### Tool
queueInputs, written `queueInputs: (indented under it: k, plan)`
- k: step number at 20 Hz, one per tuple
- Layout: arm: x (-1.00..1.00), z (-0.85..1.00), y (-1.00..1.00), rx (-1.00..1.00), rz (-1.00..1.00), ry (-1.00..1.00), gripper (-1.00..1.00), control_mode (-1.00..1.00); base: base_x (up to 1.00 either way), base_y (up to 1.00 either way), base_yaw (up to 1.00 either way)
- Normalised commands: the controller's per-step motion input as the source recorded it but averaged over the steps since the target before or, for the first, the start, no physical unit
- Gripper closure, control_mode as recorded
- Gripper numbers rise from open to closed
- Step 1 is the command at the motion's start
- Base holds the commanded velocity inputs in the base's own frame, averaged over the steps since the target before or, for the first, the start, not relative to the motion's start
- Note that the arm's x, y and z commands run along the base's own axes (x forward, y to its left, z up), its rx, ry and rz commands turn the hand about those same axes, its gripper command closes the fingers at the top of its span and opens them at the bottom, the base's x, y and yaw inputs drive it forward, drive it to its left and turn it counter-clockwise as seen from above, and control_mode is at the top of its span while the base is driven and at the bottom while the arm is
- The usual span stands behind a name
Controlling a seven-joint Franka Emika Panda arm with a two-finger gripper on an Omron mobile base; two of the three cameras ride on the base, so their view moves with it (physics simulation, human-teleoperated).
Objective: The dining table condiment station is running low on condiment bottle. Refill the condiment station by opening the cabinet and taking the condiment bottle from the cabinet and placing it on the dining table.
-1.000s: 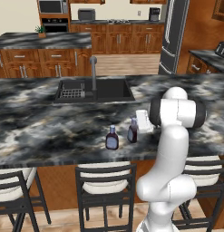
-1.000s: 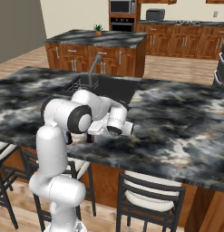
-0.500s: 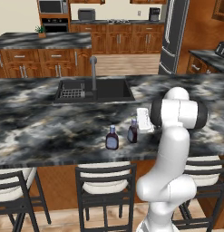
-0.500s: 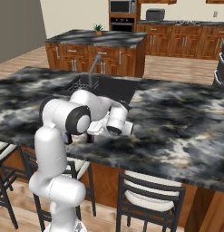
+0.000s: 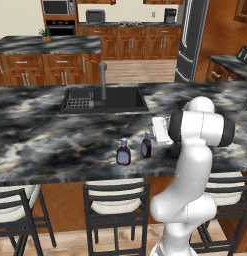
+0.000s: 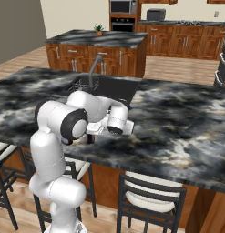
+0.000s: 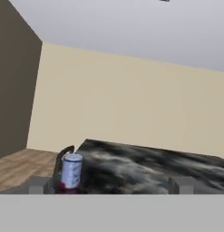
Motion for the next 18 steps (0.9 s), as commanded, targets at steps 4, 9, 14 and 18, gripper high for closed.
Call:
queueInputs:
  k: [4,9,14,18]
  plan:
    - [-1.00,0.16,0.42,-0.05,0.03,-0.06,-1.00,-1.00,0.00,0.00,0.00]
    - [-0.97,0.39,0.35,-0.04,0.00,-0.14,-1.00,-1.00,0.00,0.00,0.00]
    - [-0.79,0.64,0.11,0.00,0.00,-0.20,-1.00,-1.00,0.00,0.00,0.00]
    - [-0.77,0.60,0.06,-0.01,0.00,-0.13,-1.00,-1.00,0.00,0.00,0.00]
